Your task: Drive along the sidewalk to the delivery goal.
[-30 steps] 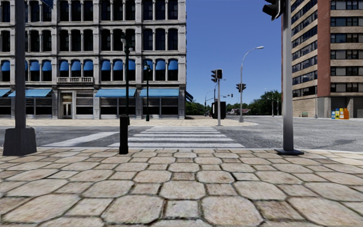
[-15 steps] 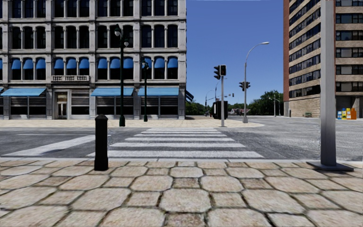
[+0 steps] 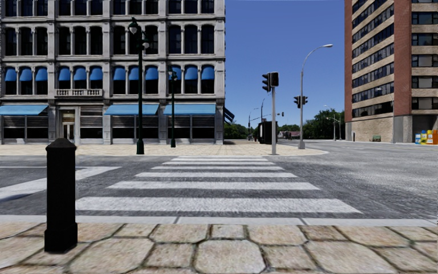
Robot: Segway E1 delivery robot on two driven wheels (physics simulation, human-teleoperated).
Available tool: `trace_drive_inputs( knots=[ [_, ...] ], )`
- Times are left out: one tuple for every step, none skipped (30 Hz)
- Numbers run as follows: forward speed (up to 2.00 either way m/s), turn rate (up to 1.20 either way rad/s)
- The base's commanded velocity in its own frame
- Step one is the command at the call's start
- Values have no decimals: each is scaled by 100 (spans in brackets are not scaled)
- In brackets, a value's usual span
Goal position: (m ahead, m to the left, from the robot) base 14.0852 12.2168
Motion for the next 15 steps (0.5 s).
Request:
trace_drive_inputs(
  knots=[
    [200,0],
    [200,0],
    [200,0],
    [200,0],
    [200,0],
    [200,0],
    [200,0],
    [200,0],
    [200,0],
    [200,0],
    [200,0],
    [200,0],
    [200,0],
    [200,0],
    [200,0]
  ],
)
